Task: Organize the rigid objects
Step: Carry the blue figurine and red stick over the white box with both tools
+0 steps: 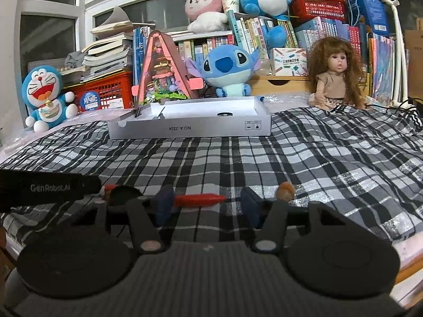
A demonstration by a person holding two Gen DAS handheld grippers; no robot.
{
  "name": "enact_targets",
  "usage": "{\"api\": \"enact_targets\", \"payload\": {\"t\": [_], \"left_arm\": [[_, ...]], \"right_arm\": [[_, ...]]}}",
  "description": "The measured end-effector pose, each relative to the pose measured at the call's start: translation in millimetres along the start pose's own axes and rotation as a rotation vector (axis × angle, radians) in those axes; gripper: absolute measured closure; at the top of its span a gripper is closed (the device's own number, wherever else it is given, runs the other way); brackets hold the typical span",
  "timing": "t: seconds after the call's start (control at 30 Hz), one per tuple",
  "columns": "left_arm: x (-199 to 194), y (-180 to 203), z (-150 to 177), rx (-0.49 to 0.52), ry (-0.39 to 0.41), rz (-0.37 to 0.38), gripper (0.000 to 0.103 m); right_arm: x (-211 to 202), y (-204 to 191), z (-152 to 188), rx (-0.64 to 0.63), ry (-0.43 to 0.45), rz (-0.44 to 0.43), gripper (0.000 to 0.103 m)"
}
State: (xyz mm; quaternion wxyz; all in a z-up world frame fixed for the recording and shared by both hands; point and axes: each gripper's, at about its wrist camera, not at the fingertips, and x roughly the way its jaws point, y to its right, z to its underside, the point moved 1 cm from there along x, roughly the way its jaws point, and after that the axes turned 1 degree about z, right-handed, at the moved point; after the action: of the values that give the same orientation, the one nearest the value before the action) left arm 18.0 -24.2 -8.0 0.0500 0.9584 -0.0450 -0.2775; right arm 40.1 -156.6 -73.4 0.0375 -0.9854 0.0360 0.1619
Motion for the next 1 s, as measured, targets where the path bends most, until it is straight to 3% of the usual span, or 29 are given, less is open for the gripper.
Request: {"api": "enact_targets", "payload": {"t": [0.13,0.47,0.6,0.83,1.0], "left_arm": [[-1,-2,0,0.000,0.001,-0.007,0.067],[0,-6,0,0.003,0.004,-0.021,0.067],[0,-8,0,0.000,0.003,-0.023,0.067],[1,-9,0,-0.001,0.001,-0.024,0.067],[1,-9,0,0.000,0.002,-0.023,0.067]], "right_arm": [[1,-4,0,-0.005,-0.007,0.027,0.033],[-7,-32,5,-0.168,0.040,0.154,0.036],[-9,-38,6,-0.189,0.038,0.134,0.038],[-2,-28,5,-0.115,-0.007,0.101,0.041],[1,-23,5,-0.099,-0.027,0.092,0.054]]}}
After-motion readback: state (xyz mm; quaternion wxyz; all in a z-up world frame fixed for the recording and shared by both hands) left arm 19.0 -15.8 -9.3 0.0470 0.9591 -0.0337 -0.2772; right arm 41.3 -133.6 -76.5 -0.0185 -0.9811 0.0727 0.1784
